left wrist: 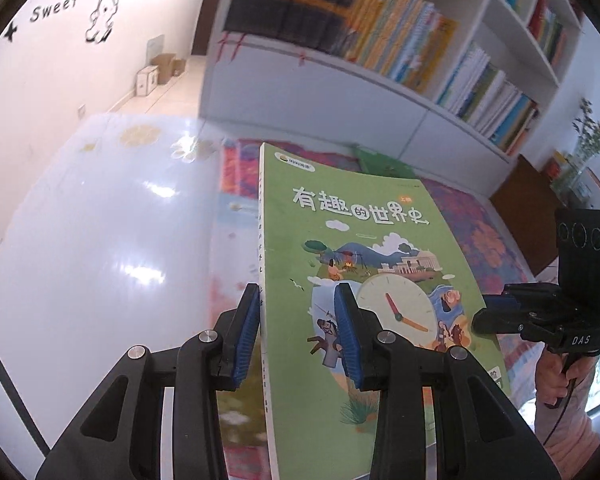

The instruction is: Organize books

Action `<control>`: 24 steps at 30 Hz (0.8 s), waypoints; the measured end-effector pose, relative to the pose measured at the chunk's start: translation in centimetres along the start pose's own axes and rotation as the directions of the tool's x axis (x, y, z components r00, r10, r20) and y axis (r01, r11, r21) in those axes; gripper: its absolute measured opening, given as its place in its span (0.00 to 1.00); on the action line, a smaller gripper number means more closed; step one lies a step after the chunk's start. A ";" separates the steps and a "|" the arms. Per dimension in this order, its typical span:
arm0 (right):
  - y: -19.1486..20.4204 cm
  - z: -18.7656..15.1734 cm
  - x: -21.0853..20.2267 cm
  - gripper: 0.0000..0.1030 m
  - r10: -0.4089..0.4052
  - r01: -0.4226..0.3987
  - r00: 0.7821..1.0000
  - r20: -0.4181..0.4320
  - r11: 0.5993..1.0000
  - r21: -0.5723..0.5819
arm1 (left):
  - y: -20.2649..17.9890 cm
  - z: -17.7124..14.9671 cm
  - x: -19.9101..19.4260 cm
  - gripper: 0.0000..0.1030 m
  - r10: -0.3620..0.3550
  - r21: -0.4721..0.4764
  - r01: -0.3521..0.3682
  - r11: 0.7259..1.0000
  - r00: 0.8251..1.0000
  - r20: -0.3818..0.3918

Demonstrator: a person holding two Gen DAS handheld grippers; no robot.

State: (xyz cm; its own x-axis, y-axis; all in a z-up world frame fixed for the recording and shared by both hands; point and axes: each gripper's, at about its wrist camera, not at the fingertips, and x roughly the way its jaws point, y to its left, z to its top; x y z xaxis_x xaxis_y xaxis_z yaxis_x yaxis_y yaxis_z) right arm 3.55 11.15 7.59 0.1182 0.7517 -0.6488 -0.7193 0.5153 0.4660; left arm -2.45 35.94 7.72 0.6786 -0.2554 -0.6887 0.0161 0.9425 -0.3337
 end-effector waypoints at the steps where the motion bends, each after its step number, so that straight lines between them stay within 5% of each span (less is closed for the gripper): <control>1: -0.4 0.1 1.0 0.25 0.005 -0.005 1.000 -0.012 1.000 0.013 | 0.5 -0.1 0.4 0.32 0.003 -0.004 -0.003 1.000 1.000 -0.006; 10: -3.1 -0.2 5.3 0.25 0.015 -0.007 0.996 -0.084 0.995 0.095 | 1.9 -1.1 3.1 0.32 0.045 0.018 -0.045 0.999 0.998 -0.054; 24: -3.1 -0.5 6.0 0.25 -0.029 0.040 0.994 -0.101 0.993 0.107 | 1.1 -1.3 3.5 0.34 0.126 0.080 -0.124 0.989 0.992 -0.031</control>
State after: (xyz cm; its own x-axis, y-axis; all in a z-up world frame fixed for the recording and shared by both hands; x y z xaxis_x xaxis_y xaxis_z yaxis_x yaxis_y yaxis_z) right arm 6.17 13.90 1.96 0.0689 0.6909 -0.7196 -0.6367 0.5858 0.5015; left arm -0.99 35.83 4.10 0.6524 -0.1408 -0.7447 -0.0088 0.9811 -0.1932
